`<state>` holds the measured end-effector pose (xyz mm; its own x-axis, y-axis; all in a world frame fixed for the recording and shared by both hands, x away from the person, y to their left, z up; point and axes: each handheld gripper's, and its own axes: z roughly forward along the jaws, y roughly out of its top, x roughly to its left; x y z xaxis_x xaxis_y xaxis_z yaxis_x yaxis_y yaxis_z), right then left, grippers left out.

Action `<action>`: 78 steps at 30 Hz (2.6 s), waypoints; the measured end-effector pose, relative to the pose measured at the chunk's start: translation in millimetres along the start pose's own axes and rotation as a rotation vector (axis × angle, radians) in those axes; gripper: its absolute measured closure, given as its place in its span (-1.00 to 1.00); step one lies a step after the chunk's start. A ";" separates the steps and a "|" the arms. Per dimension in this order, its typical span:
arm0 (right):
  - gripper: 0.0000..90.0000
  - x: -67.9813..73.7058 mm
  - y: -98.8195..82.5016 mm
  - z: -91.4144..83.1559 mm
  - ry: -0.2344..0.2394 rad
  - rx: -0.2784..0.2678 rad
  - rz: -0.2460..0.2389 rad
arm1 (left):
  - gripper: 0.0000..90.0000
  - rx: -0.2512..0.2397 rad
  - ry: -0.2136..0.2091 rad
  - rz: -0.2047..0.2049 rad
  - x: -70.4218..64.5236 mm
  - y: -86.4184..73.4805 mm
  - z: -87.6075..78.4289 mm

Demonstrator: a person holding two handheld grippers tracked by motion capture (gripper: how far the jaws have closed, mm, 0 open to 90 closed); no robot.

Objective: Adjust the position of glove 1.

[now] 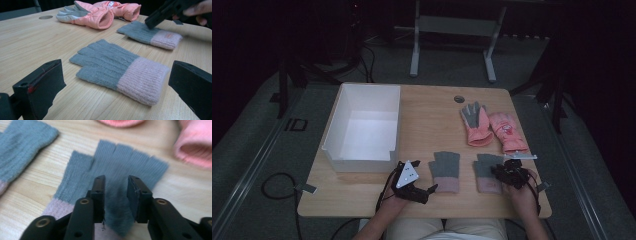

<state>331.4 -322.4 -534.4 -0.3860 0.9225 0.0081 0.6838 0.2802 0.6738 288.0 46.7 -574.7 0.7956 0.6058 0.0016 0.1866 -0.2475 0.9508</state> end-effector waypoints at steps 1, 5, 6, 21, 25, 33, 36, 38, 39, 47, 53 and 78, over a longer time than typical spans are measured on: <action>0.46 -2.6 2.0 -3.2 -0.005 -0.004 -0.024 | -1.00 -0.001 0.000 0.000 0.0 0.0 -0.1; 0.38 -9.9 10.5 -9.8 0.029 0.019 -0.142 | -1.00 0.002 0.001 0.003 -0.4 0.1 0.3; 0.38 -12.2 14.5 -12.1 0.066 0.037 -0.206 | -1.00 0.001 0.002 0.001 -0.5 0.1 0.4; 0.31 -11.4 13.4 6.2 0.157 0.104 -0.271 | -1.00 -0.001 0.000 0.003 -0.4 0.0 0.1; 0.32 -9.9 8.1 15.0 0.148 0.110 -0.283 | -1.00 -0.001 -0.001 0.003 -0.2 -0.1 0.0; 0.74 -1.6 7.2 16.5 0.104 0.110 -0.277 | -1.00 0.000 -0.002 0.003 -0.3 -0.1 0.1; 0.85 3.6 5.8 16.5 0.067 0.096 -0.270 | -1.00 -0.004 0.005 0.005 -0.9 -0.2 -0.3; 0.86 4.3 5.4 16.1 0.063 0.094 -0.258 | -1.00 -0.003 0.004 0.006 -0.9 -0.2 -0.2; 0.88 2.1 7.3 14.6 0.077 0.105 -0.202 | -1.00 -0.003 0.004 0.002 -0.6 -0.1 0.0; 0.89 7.8 26.6 -9.9 0.102 0.062 -0.165 | -1.00 0.000 0.006 0.000 -0.3 0.0 0.1; 0.89 36.1 64.0 -40.6 0.124 -0.043 -0.158 | -1.00 -0.006 -0.002 -0.003 0.5 -0.4 -0.7; 0.89 122.2 74.7 15.8 0.261 0.029 -0.259 | -1.00 -0.017 -0.027 0.016 -0.6 -0.9 -1.8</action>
<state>345.1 -184.6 -494.8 -0.6910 0.7222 0.0310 0.5584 0.5060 0.6574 286.3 47.9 -574.9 0.8138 0.5812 0.0082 0.1642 -0.2435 0.9559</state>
